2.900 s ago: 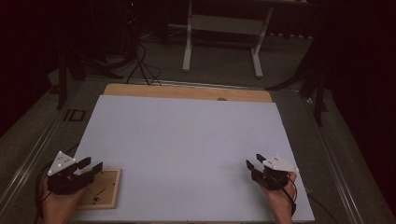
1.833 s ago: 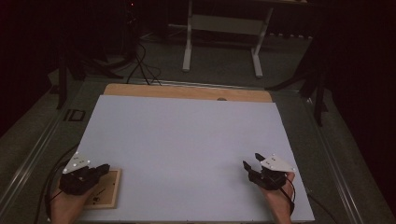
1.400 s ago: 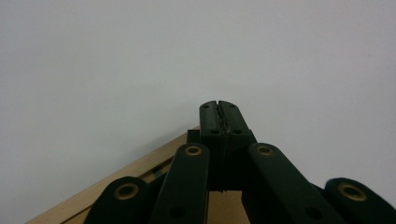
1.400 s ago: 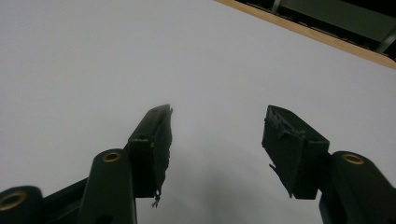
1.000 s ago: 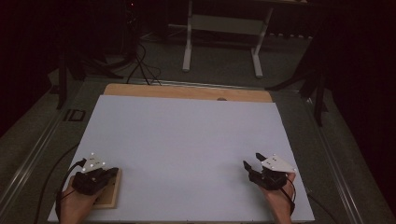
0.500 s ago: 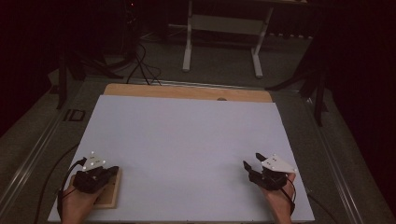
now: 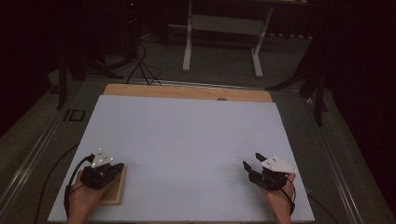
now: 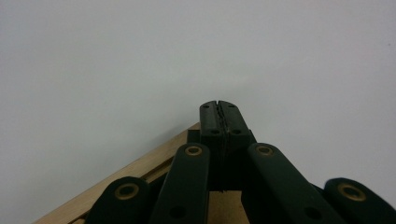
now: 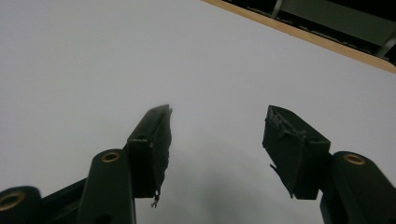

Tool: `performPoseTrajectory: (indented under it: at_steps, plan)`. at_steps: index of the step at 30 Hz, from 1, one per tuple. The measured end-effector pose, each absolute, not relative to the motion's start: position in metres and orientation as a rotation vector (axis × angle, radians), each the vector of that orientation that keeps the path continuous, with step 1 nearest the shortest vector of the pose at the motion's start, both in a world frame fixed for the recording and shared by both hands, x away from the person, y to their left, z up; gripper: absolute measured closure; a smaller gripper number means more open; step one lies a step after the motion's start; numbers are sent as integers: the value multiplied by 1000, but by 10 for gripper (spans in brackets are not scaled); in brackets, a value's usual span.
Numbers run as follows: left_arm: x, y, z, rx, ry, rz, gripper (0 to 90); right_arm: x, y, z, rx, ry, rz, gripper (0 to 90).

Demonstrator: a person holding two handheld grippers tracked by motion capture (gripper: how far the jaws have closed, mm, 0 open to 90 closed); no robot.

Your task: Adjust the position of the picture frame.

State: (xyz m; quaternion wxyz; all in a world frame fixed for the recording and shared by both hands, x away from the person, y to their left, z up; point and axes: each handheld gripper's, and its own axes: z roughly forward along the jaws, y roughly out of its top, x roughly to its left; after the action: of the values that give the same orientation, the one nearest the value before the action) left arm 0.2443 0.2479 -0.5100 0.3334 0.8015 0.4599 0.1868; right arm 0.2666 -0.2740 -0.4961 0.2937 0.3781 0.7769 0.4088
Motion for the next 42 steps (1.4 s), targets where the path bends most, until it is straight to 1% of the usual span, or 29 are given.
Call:
performPoseTrajectory:
  at_steps: [10, 15, 20, 23, 26, 28, 35, 36, 39, 40, 41, 42]
  plan:
    - [256, 231, -509, 2119, 1174, 487, 898, 267, -274, -496, 1018, 2067, 1082, 410]
    - [266, 213, -508, 2149, 1140, 505, 898, 266, -275, -495, 1020, 2063, 1091, 407]
    - [275, 201, -508, 2153, 1125, 495, 898, 266, -275, -495, 1021, 2061, 1095, 406]
    - [285, 186, -508, 2168, 1094, 490, 898, 266, -276, -495, 1023, 2059, 1096, 406]
    - [288, 182, -508, 2169, 1084, 487, 898, 266, -276, -495, 1024, 2060, 1096, 406]
    - [297, 164, -508, 2177, 1054, 473, 898, 266, -276, -495, 1022, 2059, 1097, 406]
    - [309, 136, -508, 2191, 1001, 443, 898, 266, -276, -495, 1021, 2060, 1097, 406]
    - [312, 126, -508, 2197, 984, 434, 898, 266, -276, -495, 1021, 2061, 1096, 406]
    - [316, 115, -508, 2209, 963, 422, 898, 266, -276, -495, 1020, 2061, 1096, 405]
    - [319, 103, -507, 2219, 938, 409, 898, 266, -276, -495, 1020, 2060, 1097, 405]
    - [319, 103, -507, 2219, 938, 409, 898, 266, -276, -495, 1020, 2060, 1097, 405]
    - [321, 92, -507, 2226, 917, 394, 898, 266, -277, -495, 1021, 2060, 1097, 405]
